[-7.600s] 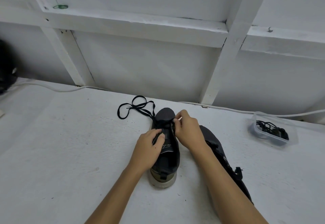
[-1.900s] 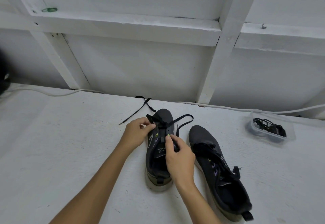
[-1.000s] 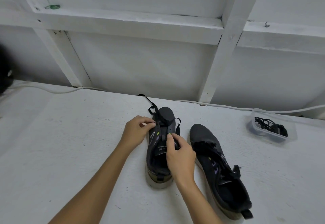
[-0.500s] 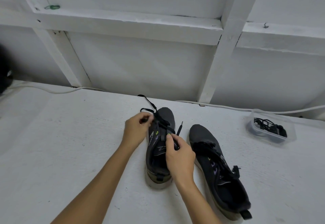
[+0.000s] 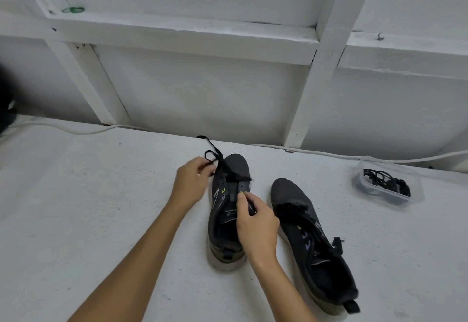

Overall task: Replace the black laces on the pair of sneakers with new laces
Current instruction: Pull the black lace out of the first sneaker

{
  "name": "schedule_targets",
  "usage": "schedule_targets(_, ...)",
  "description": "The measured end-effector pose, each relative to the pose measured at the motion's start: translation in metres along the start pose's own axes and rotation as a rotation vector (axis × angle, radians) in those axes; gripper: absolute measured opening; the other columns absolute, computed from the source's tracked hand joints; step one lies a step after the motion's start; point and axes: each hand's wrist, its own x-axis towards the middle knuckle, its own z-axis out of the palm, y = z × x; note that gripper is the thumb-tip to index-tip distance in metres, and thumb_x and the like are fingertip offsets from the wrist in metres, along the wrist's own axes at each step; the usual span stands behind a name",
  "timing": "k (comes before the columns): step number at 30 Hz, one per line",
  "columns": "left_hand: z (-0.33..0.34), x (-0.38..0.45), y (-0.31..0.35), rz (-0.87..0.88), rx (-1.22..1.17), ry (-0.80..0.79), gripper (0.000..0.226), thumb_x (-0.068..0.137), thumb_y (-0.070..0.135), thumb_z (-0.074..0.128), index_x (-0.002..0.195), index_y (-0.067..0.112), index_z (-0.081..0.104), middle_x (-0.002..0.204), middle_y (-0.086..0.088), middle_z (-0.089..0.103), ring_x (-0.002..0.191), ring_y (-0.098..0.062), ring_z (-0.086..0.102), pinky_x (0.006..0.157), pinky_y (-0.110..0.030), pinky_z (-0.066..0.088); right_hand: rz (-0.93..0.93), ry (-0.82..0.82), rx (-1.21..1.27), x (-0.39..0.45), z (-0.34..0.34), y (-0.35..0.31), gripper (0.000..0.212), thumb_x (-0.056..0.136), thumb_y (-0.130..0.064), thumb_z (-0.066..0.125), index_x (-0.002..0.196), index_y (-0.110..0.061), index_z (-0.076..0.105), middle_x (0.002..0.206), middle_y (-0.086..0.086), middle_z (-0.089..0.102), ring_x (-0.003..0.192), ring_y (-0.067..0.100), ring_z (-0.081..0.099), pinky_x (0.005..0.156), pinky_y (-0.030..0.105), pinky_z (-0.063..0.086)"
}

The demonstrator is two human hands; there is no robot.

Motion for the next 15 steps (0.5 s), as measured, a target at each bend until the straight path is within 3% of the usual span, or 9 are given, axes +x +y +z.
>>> schedule_targets(3, -0.016, 0.005, -0.007, -0.208, -0.096, 0.27, 0.017, 0.101, 0.026, 0.053, 0.101, 0.011, 0.061, 0.097, -0.005, 0.066, 0.091, -0.023, 0.062, 0.073, -0.027, 0.041, 0.002, -0.002, -0.003, -0.001, 0.001, 0.0, 0.025, 0.097, -0.038, 0.061, 0.115, -0.027, 0.074, 0.085, -0.028, 0.068, 0.087, -0.009, 0.065, 0.074, 0.008, 0.049)
schedule_targets(4, -0.018, 0.004, -0.01, -0.228, -0.071, 0.236, 0.019, 0.101, 0.029, 0.053, 0.102, 0.012, 0.061, 0.098, -0.003, 0.066, 0.093, -0.023, 0.062, 0.073, -0.029, 0.042, 0.001, -0.003, -0.005, -0.001, 0.0, 0.0, 0.025, 0.098, -0.038, 0.061, 0.115, -0.027, 0.074, 0.085, -0.028, 0.068, 0.087, -0.009, 0.065, 0.074, 0.008, 0.049)
schedule_targets(6, -0.019, 0.0, -0.011, -0.187, -0.043, -0.002, 0.017, 0.098, 0.034, 0.058, 0.107, 0.021, 0.063, 0.099, 0.007, 0.066, 0.094, -0.017, 0.063, 0.071, -0.025, 0.044, -0.004, -0.003, -0.01, 0.0, 0.001, 0.0, 0.025, 0.098, -0.037, 0.061, 0.115, -0.027, 0.074, 0.083, -0.029, 0.066, 0.087, -0.013, 0.063, 0.072, 0.006, 0.047)
schedule_targets(9, -0.011, -0.009, -0.01, -0.053, -0.005, -0.3, 0.027, 0.091, 0.037, 0.068, 0.118, 0.037, 0.064, 0.109, 0.016, 0.06, 0.099, -0.002, 0.059, 0.081, -0.015, 0.042, -0.02, 0.003, -0.024, 0.001, 0.001, 0.001, 0.024, 0.098, -0.036, 0.061, 0.115, -0.026, 0.074, 0.081, -0.031, 0.064, 0.086, -0.022, 0.058, 0.068, 0.0, 0.042)
schedule_targets(12, -0.004, -0.008, -0.008, 0.071, 0.087, -0.231, 0.013, 0.089, 0.028, 0.072, 0.102, 0.029, 0.072, 0.103, 0.011, 0.062, 0.096, -0.006, 0.059, 0.086, -0.019, 0.044, -0.02, 0.009, -0.03, 0.001, 0.002, 0.002, 0.024, 0.098, -0.036, 0.061, 0.115, -0.025, 0.074, 0.08, -0.03, 0.064, 0.085, -0.021, 0.059, 0.068, 0.0, 0.042)
schedule_targets(15, -0.003, -0.007, -0.006, 0.158, 0.147, -0.205, 0.007, 0.094, 0.022, 0.066, 0.088, 0.024, 0.062, 0.092, 0.01, 0.064, 0.09, -0.006, 0.059, 0.079, -0.021, 0.043, -0.019, 0.014, -0.031, 0.002, 0.002, 0.003, 0.023, 0.097, -0.036, 0.061, 0.113, -0.025, 0.075, 0.073, -0.033, 0.063, 0.085, -0.016, 0.061, 0.07, 0.004, 0.043)
